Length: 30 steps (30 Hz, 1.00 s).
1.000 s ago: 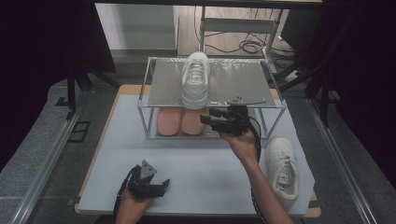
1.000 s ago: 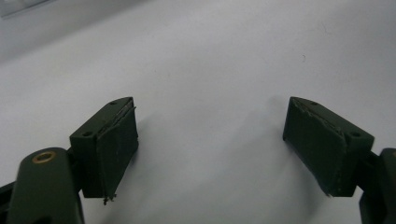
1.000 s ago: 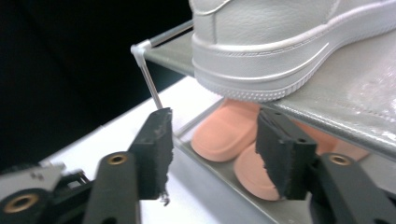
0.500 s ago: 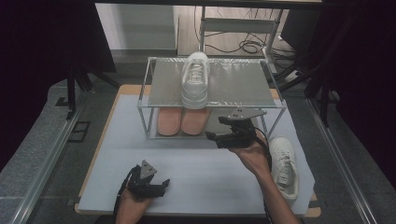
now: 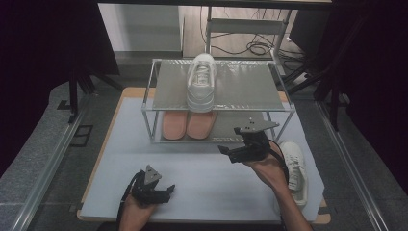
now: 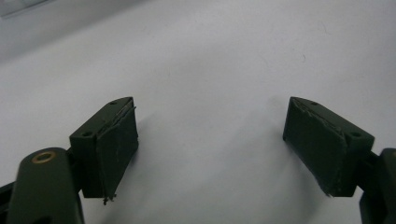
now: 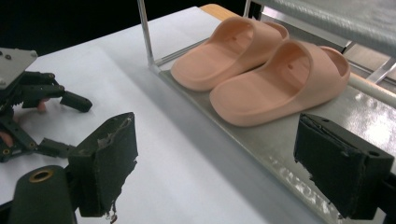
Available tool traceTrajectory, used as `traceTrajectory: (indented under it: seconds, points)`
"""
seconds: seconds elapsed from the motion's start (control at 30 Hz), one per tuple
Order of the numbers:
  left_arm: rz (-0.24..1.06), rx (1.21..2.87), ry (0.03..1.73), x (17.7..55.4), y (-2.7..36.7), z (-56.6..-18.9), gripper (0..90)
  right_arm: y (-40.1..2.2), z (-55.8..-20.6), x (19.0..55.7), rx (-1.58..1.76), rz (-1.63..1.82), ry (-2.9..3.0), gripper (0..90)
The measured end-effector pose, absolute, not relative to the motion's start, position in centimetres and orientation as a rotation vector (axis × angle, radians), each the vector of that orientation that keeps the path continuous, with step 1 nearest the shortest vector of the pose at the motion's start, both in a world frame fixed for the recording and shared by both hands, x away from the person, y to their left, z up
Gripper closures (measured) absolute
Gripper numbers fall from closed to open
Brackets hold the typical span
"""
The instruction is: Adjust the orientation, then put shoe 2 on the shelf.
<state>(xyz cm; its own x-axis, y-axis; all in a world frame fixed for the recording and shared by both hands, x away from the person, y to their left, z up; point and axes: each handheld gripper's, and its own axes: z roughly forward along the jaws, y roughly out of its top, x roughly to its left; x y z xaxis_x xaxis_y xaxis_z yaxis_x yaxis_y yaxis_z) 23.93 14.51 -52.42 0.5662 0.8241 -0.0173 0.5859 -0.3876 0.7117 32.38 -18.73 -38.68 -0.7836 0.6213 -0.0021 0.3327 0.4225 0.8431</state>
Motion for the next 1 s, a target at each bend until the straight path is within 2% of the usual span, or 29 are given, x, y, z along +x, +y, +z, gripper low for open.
traceTrajectory:
  seconds: [0.73, 0.83, 0.93, 1.0]
  points:
    - [0.447, 2.115, 1.124, 23.9, 14.5, -52.4, 17.7, -24.0, -39.4, 30.7, 0.984, 1.278, 2.336, 11.2]
    - [0.447, 2.115, 1.124, 23.9, 14.5, -52.4, 17.7, -25.1, -39.4, 30.4, 1.016, 1.251, 2.313, 14.9]
    - [0.447, 2.115, 1.124, 23.9, 14.5, -52.4, 17.7, -26.4, -39.4, 30.1, 1.036, 1.237, 2.284, 28.0]
    - [0.447, 2.115, 1.124, 23.9, 14.5, -52.4, 17.7, -27.7, -39.3, 29.9, 1.067, 1.236, 2.268, 33.1]
